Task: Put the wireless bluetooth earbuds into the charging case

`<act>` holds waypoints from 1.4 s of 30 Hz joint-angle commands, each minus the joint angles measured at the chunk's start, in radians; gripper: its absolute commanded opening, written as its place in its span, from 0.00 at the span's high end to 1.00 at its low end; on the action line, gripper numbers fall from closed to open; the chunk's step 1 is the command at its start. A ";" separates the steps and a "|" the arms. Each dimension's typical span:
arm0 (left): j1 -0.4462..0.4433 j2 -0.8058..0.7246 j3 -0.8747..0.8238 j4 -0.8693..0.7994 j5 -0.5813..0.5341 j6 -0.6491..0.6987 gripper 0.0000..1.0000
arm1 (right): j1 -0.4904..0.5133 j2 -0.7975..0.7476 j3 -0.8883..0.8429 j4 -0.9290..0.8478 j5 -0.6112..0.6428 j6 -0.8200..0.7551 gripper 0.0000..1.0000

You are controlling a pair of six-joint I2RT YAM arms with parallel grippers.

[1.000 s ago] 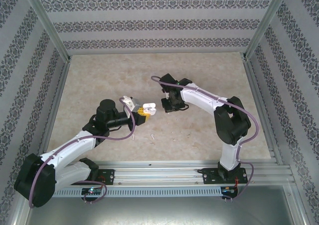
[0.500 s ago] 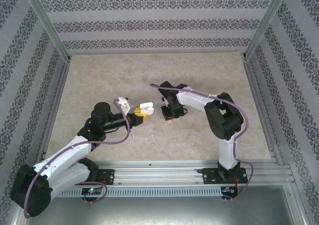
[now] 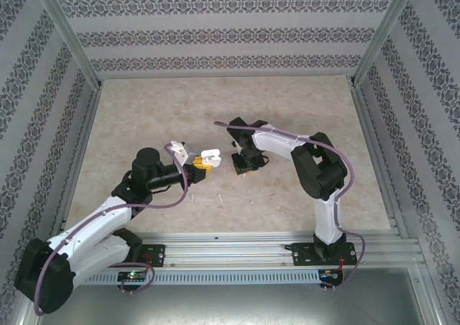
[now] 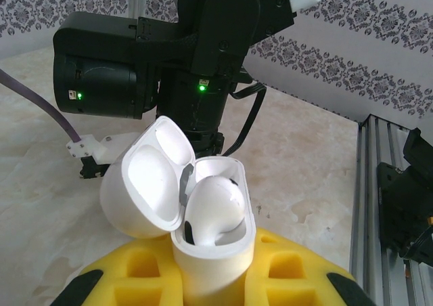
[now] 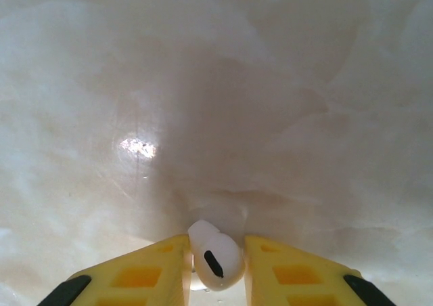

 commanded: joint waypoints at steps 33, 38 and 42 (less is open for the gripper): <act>0.000 0.136 0.116 0.059 0.192 -0.055 1.00 | 0.196 -0.739 -0.052 0.080 0.197 -0.337 0.86; 0.000 0.154 0.110 0.121 0.201 -0.093 1.00 | 0.239 -0.756 -0.046 0.099 0.144 -0.395 0.86; 0.000 0.160 0.113 0.132 0.205 -0.107 1.00 | 0.252 -0.738 -0.038 0.099 0.113 -0.407 0.86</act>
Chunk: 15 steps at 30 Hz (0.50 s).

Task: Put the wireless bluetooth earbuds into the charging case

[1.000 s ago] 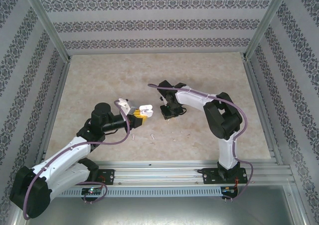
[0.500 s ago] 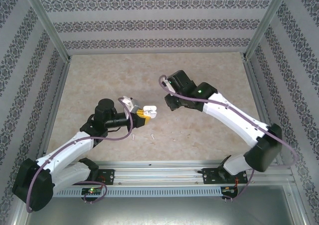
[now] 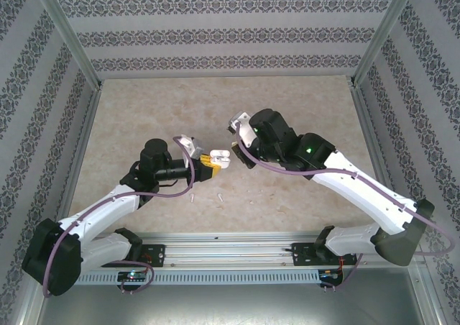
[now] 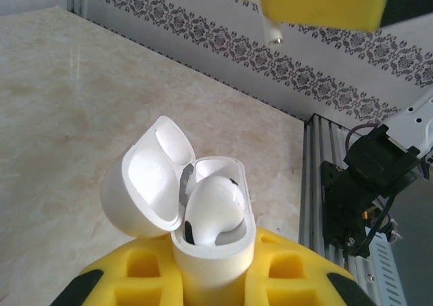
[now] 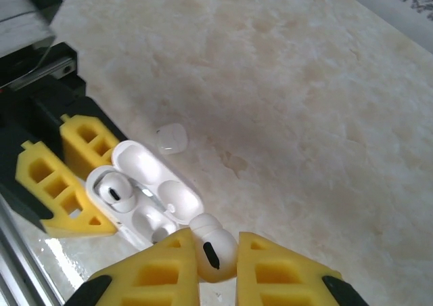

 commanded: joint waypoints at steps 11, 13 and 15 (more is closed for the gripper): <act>0.001 0.006 0.037 0.107 0.045 -0.060 1.00 | 0.014 0.046 -0.008 0.021 -0.070 -0.052 0.86; 0.001 0.008 0.037 0.111 0.045 -0.060 1.00 | 0.016 0.057 -0.005 0.011 -0.074 -0.056 0.85; 0.001 0.011 0.037 0.121 0.045 -0.067 1.00 | 0.017 0.064 -0.006 0.008 -0.077 -0.058 0.86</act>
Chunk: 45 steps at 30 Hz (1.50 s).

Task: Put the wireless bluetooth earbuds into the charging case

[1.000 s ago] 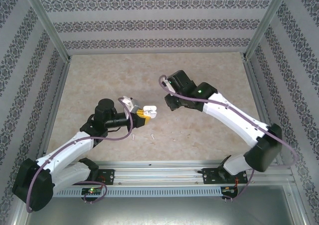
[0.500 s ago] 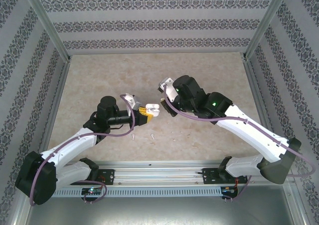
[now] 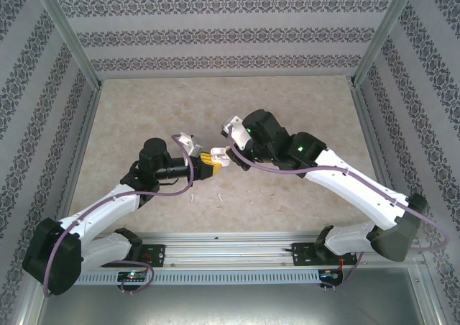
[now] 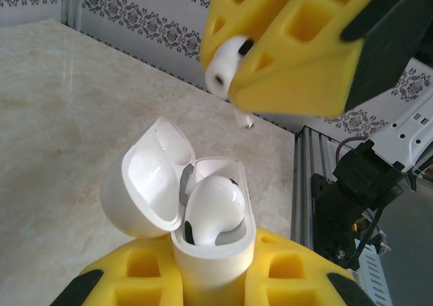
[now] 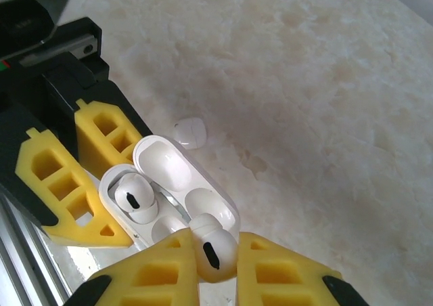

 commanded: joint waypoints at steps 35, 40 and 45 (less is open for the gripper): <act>0.001 0.043 0.046 0.144 0.059 -0.059 1.00 | -0.002 0.046 -0.005 -0.082 -0.094 -0.026 0.83; 0.000 0.055 0.014 0.278 0.084 -0.110 1.00 | -0.020 0.025 -0.009 -0.083 -0.159 -0.001 0.83; 0.001 0.073 0.007 0.362 0.106 -0.136 1.00 | -0.028 -0.015 -0.023 -0.074 -0.153 0.016 0.83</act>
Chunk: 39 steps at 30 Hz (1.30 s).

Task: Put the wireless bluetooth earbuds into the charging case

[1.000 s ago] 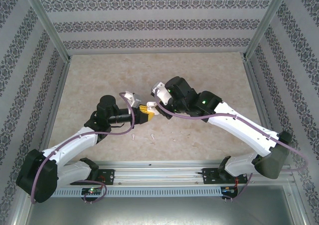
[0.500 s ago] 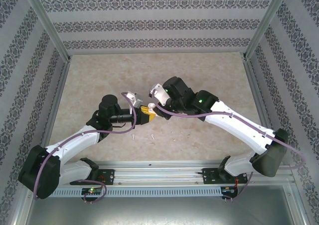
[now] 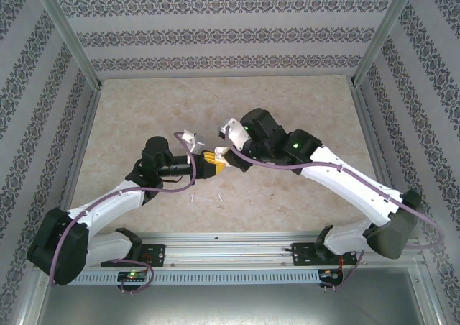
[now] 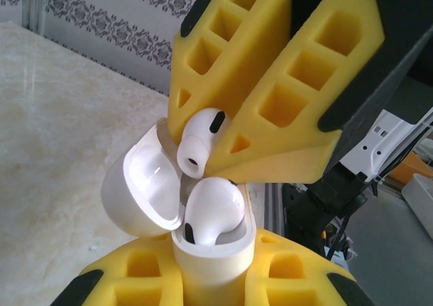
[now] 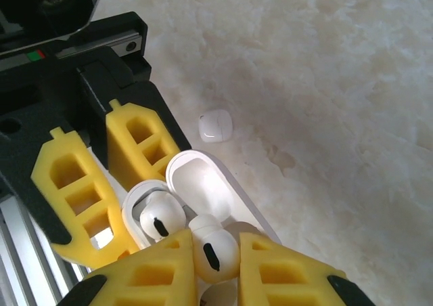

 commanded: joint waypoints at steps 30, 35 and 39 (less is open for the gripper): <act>0.002 0.046 0.017 0.260 0.071 -0.080 1.00 | 0.039 -0.002 0.084 -0.289 0.072 -0.121 0.86; 0.001 0.054 0.029 0.251 0.075 -0.079 1.00 | 0.042 -0.010 0.065 -0.278 0.041 -0.112 0.84; 0.001 0.066 0.037 0.254 0.074 -0.081 1.00 | 0.042 -0.017 0.053 -0.266 0.006 -0.092 0.76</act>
